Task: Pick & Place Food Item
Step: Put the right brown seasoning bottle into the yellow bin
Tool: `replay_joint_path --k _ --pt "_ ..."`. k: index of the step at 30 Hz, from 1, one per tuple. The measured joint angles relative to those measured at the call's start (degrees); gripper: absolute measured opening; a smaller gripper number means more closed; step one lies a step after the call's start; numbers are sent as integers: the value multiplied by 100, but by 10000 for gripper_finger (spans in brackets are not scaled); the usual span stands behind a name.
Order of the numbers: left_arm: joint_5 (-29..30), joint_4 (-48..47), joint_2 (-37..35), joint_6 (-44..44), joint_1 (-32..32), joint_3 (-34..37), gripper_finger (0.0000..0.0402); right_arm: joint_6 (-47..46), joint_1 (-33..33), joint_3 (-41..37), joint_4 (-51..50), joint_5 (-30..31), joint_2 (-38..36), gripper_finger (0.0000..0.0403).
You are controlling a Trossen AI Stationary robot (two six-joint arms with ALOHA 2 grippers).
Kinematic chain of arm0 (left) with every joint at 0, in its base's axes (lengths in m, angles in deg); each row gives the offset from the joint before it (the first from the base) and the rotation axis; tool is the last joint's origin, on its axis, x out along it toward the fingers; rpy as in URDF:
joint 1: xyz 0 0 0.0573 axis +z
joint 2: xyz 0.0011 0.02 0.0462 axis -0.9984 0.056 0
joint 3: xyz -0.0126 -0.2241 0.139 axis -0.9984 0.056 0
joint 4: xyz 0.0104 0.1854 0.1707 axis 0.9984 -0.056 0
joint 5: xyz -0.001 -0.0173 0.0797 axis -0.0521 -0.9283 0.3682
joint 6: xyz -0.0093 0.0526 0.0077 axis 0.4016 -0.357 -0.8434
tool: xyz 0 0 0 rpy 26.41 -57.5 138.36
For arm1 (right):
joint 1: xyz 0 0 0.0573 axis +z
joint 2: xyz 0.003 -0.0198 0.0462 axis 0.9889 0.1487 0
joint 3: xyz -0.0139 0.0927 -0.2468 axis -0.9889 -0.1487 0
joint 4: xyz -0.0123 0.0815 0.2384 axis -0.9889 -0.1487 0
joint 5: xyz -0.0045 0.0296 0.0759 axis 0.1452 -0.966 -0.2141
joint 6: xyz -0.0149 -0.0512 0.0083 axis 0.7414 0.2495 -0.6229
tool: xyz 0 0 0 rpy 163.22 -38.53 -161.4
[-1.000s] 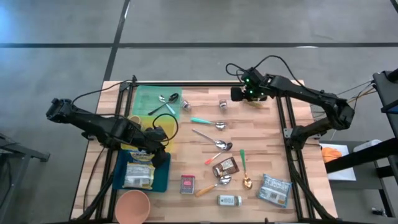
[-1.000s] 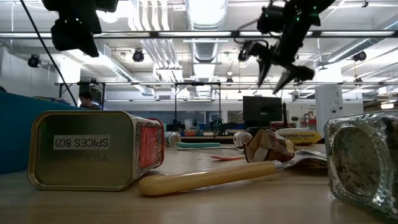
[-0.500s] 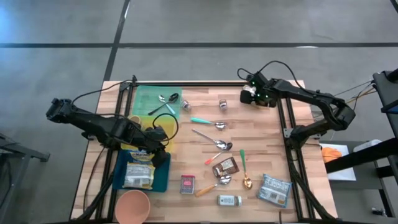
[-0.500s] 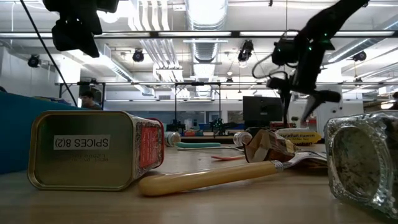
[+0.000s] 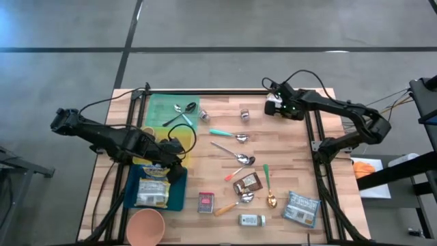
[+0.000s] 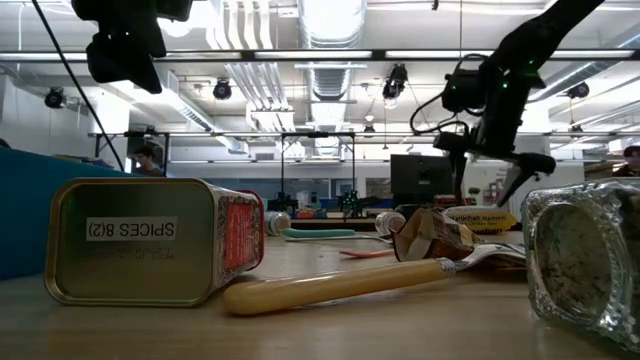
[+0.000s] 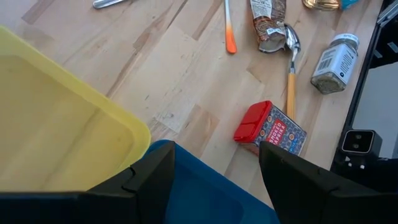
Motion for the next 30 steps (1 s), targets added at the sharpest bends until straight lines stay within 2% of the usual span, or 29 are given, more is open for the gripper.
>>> replay_joint_path --k 12,14,18,21,25,30 --pt "-53 0 -2 -1 3 0 237 -52 -184 133 -464 435 -368 370" --pt "-53 2 -2 -1 21 0 237 169 -175 133 -465 370 -368 370" --pt "-53 8 -7 -29 89 0 237 608 8 144 -48 -211 -356 370" --pt "-54 99 -7 -143 192 0 237 488 272 307 29 -147 -342 370" --pt "-56 279 -7 -178 350 0 237 201 541 746 -33 132 -36 370" --pt "-147 326 -9 -264 480 0 237 178 834 1640 -235 133 847 370"
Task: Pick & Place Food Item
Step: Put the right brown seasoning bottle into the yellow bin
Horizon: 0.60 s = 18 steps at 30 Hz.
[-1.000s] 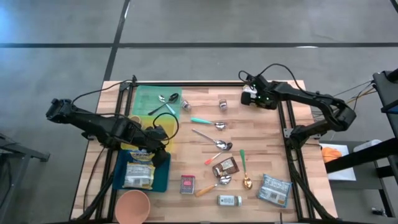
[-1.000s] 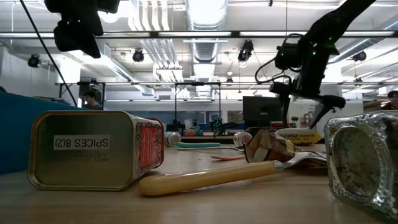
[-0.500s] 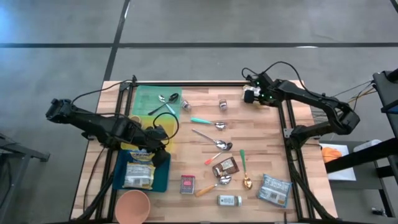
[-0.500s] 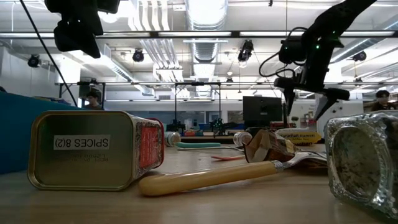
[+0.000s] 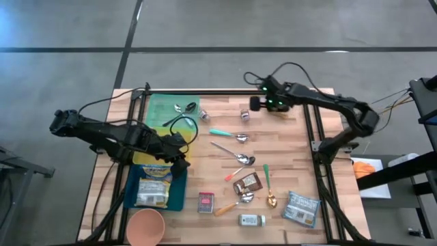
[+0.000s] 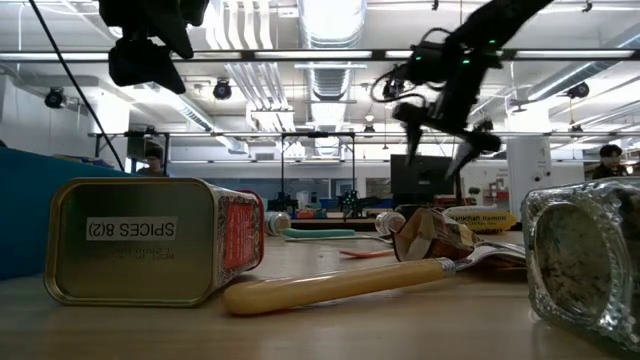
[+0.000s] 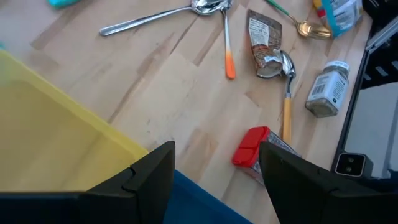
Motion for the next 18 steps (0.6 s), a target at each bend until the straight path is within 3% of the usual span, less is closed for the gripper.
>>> replay_joint_path --k 9,18 --pt "-79 0 0 289 6 0 237 235 143 2167 -1182 -28 2039 370" --pt "-79 0 -2 306 6 0 237 640 172 3754 -2591 -79 3395 370"
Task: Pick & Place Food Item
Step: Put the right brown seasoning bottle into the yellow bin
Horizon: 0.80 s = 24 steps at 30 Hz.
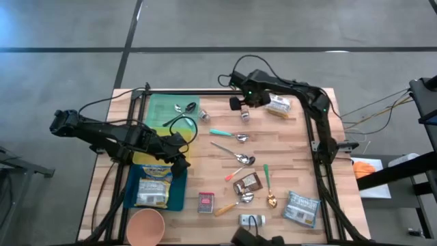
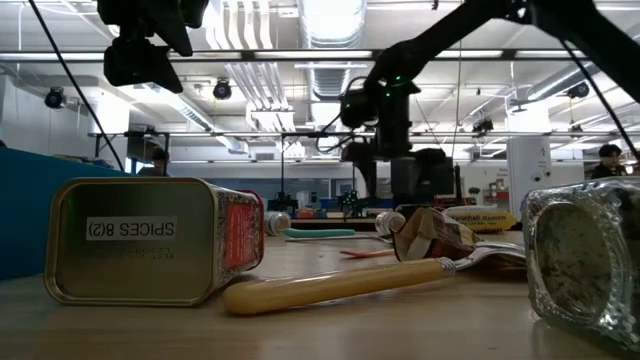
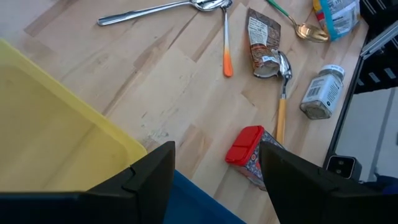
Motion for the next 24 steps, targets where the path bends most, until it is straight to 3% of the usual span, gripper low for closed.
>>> replay_joint_path --k 14,17,24 --pt "-2 -17 0 -47 0 0 237 267 21 175 -82 -485 638 361" --pt "-4 -17 0 -46 0 0 237 284 19 175 19 -517 700 325" --pt "-84 -17 0 -43 0 0 237 350 19 172 238 -538 722 200"
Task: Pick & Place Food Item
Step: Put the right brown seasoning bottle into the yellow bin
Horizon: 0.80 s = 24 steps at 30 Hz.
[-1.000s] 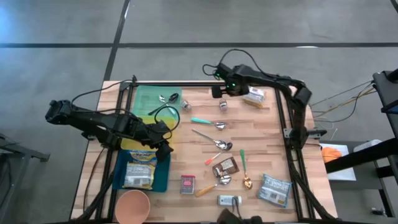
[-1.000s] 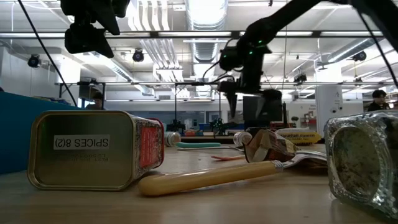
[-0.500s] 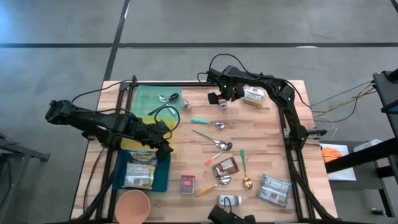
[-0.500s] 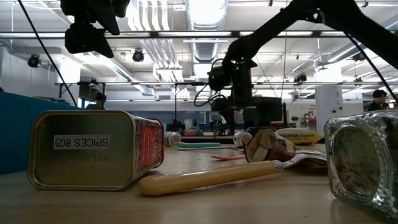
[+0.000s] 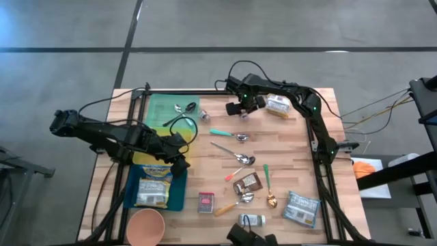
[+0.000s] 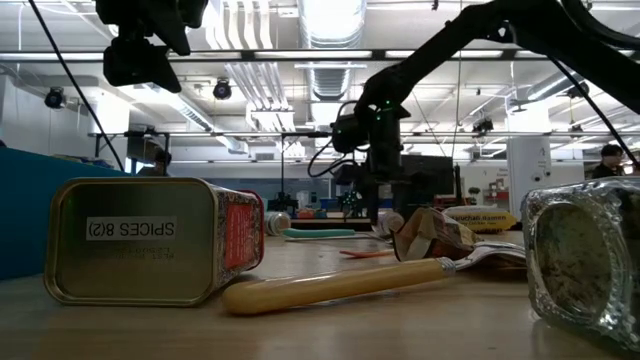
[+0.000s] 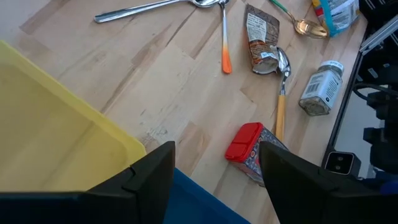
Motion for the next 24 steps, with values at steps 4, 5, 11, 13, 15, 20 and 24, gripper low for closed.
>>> replay_joint_path --k 4,5,11,13,15,20,24 --pt "-6 0 0 39 0 0 237 147 0 0 6 -39 -19 173" --pt "-6 0 0 43 0 0 237 179 0 0 -1 -55 -20 173" --pt "-26 0 0 146 0 0 237 297 71 0 -110 -283 -151 173" --pt "-44 2 0 153 0 0 237 327 96 0 -138 -335 -240 173" --pt "-48 2 0 155 0 0 237 375 110 0 -195 -363 -323 173" --pt "-48 7 0 158 0 0 237 474 138 -2 -209 -417 -542 173" --pt "34 17 0 265 0 0 237 474 144 -10 -181 -462 -694 173"
